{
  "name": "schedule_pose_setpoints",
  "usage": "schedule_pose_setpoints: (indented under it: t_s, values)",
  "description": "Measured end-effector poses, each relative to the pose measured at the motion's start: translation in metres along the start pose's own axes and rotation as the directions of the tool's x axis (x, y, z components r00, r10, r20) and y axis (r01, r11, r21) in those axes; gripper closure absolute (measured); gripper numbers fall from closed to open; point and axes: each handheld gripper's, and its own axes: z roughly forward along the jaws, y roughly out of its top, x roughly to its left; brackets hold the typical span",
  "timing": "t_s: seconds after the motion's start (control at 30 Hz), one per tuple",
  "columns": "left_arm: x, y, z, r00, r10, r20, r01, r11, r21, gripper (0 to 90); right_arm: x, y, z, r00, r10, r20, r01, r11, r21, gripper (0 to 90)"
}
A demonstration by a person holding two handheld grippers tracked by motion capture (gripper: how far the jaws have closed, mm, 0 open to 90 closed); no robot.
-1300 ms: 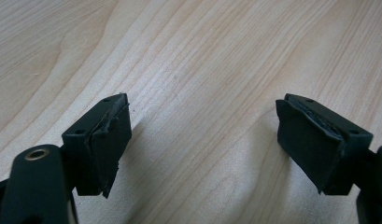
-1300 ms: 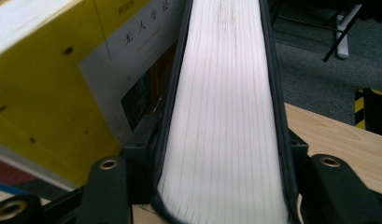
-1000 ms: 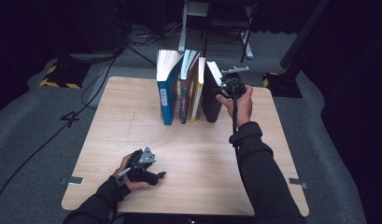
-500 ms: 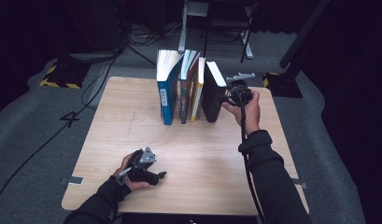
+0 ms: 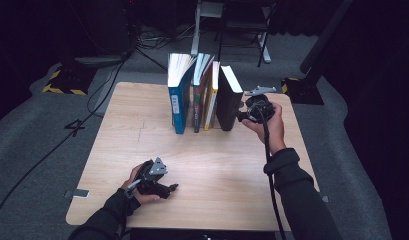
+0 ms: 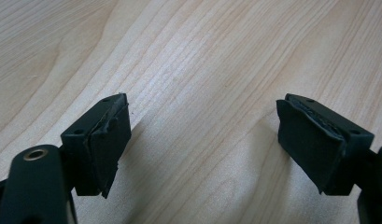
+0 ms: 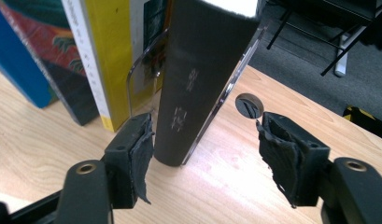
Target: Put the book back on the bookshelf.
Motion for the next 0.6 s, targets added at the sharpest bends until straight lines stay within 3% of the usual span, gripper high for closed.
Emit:
schedule_pose_setpoints:
  t_s: [0.6]
  values:
    - [0.0,0.0,0.0,1.0,0.0,0.0,0.0,1.0,-0.001,17.6,0.0,-0.035,-0.017,0.9936,-0.109,-0.03,0.109,0.994,0.001,30.7]
